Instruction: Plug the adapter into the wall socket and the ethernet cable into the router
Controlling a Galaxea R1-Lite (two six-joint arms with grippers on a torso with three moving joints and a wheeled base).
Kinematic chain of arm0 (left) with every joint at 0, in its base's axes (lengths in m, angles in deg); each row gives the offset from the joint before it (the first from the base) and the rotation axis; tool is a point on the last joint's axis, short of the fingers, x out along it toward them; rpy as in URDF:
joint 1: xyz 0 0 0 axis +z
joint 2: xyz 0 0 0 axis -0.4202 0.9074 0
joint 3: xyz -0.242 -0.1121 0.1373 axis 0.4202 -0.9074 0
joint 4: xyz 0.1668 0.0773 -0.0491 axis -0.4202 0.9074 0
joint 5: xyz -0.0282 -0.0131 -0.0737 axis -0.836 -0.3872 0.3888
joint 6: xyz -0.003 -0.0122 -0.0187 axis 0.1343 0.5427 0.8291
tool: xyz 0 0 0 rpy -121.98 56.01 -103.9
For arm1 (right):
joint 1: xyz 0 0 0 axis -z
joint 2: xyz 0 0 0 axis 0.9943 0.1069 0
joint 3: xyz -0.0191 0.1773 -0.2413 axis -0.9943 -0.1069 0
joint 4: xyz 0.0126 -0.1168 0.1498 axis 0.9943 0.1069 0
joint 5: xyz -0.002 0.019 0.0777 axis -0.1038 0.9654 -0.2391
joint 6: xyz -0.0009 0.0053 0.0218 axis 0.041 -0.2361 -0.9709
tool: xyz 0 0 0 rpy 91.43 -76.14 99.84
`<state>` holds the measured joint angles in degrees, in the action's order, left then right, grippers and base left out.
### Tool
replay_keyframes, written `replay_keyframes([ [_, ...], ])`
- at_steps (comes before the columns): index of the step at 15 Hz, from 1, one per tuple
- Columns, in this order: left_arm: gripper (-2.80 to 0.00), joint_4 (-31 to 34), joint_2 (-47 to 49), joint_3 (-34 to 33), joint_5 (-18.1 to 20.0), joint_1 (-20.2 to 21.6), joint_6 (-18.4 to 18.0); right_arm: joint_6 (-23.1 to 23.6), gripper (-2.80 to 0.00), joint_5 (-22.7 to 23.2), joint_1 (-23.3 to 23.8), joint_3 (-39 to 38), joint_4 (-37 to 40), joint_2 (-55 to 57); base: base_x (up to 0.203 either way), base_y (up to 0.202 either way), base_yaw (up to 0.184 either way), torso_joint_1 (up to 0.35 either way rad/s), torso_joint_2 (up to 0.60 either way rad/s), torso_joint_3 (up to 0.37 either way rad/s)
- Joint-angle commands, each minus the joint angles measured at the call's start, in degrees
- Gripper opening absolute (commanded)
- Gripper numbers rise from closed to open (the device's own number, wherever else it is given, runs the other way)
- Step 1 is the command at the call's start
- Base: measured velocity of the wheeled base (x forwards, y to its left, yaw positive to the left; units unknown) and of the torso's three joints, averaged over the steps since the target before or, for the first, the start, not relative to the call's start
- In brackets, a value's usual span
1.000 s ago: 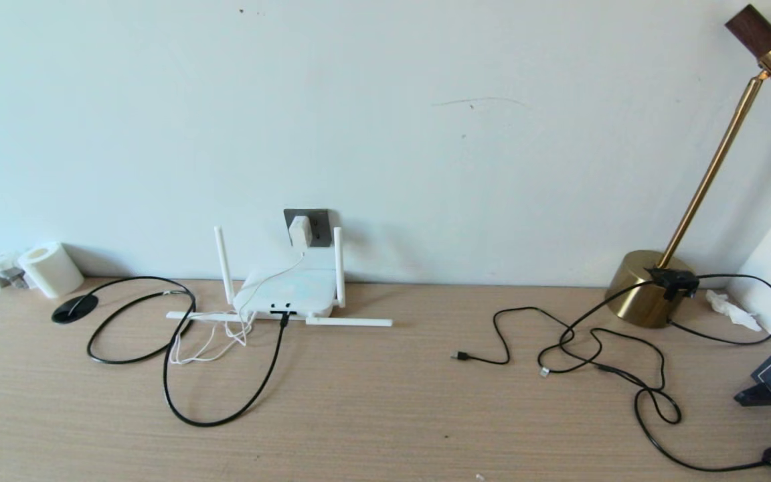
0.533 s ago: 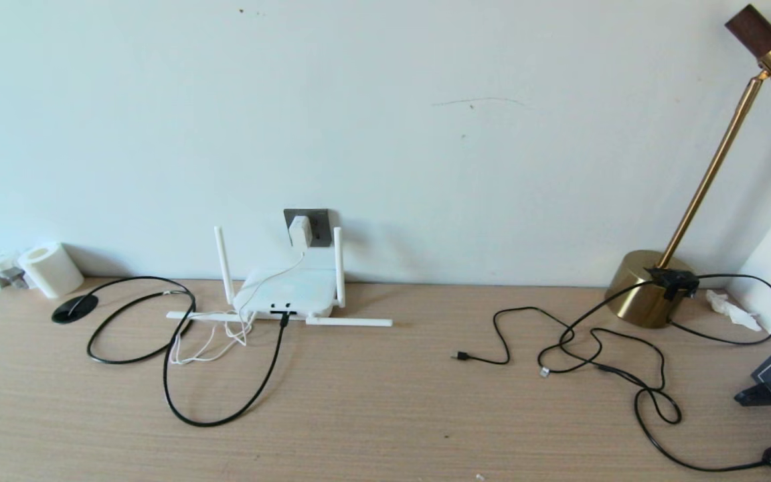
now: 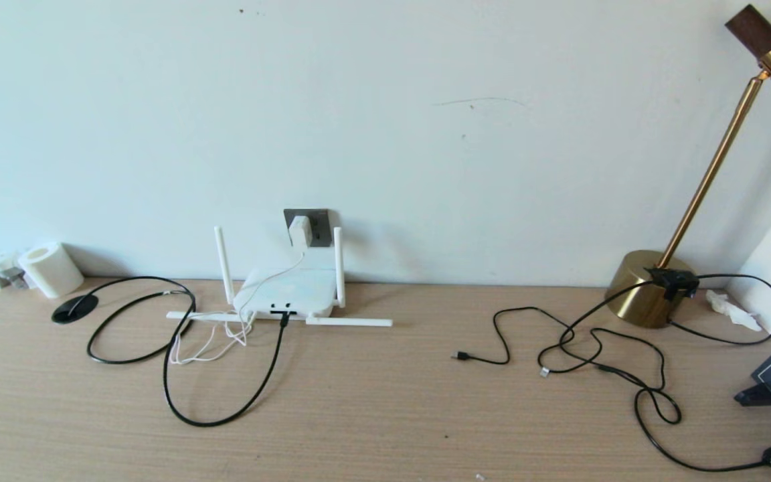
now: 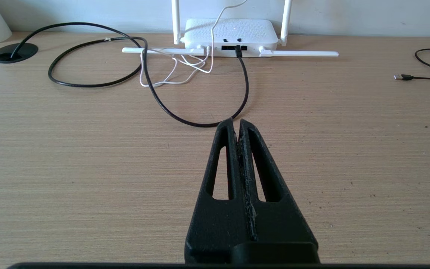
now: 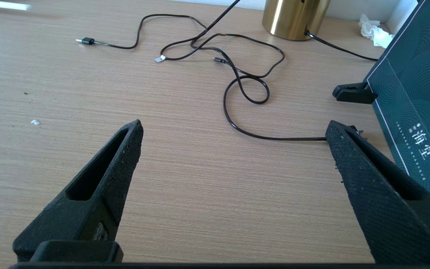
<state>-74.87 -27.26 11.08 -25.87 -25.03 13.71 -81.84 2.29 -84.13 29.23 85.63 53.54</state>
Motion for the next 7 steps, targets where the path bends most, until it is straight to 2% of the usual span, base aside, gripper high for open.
replay_keyframes([
  [1,-2.80,0.0,0.1,-0.1,-0.1,0.0,0.0,0.3,0.00,0.0,0.0,-0.1,0.0,0.1,0.000,0.000,0.000,0.000,0.00,0.000],
  [7,-2.80,0.0,0.1,-0.1,-0.1,0.0,0.0,-0.5,0.00,0.0,0.0,0.0,0.0,0.1,0.000,0.000,0.000,0.000,0.00,0.000],
])
